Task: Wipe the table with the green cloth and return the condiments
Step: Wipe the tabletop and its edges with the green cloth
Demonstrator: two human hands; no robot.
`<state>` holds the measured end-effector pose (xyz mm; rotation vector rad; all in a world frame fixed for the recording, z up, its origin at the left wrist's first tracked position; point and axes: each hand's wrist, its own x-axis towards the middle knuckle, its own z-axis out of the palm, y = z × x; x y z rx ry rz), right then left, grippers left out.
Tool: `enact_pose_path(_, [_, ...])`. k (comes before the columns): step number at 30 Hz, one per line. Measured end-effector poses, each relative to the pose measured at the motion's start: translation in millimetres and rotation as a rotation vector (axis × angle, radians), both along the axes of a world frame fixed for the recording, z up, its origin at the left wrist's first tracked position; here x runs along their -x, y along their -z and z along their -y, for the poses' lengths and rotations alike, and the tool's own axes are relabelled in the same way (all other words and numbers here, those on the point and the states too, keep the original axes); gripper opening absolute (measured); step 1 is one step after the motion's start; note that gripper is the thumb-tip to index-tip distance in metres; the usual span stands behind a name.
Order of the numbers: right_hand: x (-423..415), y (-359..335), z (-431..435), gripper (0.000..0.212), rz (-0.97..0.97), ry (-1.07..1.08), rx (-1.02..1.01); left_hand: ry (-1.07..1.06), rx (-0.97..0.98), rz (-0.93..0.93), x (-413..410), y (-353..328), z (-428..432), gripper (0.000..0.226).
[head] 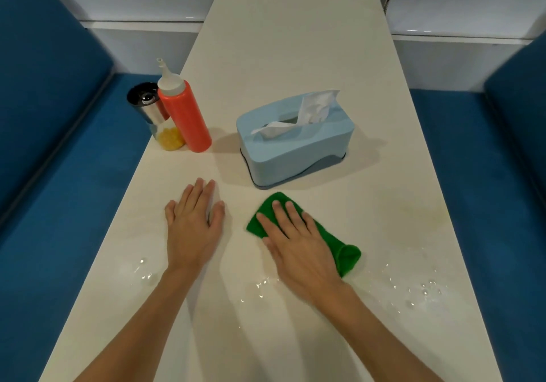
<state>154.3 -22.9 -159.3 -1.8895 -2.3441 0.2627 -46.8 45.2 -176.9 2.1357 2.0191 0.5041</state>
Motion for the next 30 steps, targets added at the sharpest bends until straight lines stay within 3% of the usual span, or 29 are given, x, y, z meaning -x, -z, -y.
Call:
enact_pose_path(3, [-43.7,-6.0,12.7,0.049,-0.035,-0.079,0.064,0.003,0.005,0.0,-0.4,-0.8,-0.7,0.056])
enact_pose_path(6, [-76.8,-3.1,-2.4,0.054,-0.043,0.059,0.079,-0.002,-0.01,-0.004,-0.9,0.3,-1.5,0.054])
enact_pose_path(12, [-7.7,8.9,-34.7,0.052,-0.025,0.295,-0.028,0.003,-0.022,-0.016,-0.5,3.5,-2.6,0.053])
enact_pose_path(15, [17.4,8.0,-21.4,0.05,-0.086,0.139,-0.033,0.006,-0.025,-0.018,0.6,3.5,-2.8,0.054])
enact_pose_path(19, [-28.8,0.4,17.2,0.045,-0.107,-0.112,0.037,0.017,-0.03,-0.009,1.6,1.7,-1.8,0.053])
enact_pose_path(24, [-83.9,-4.8,1.2,0.051,-0.09,0.163,0.055,0.015,-0.036,-0.019,0.4,3.1,-2.3,0.053])
enact_pose_path(30, [-1.9,5.4,-25.3,0.051,-0.035,0.27,0.018,0.022,-0.023,-0.031,-1.1,1.9,-3.2,0.054])
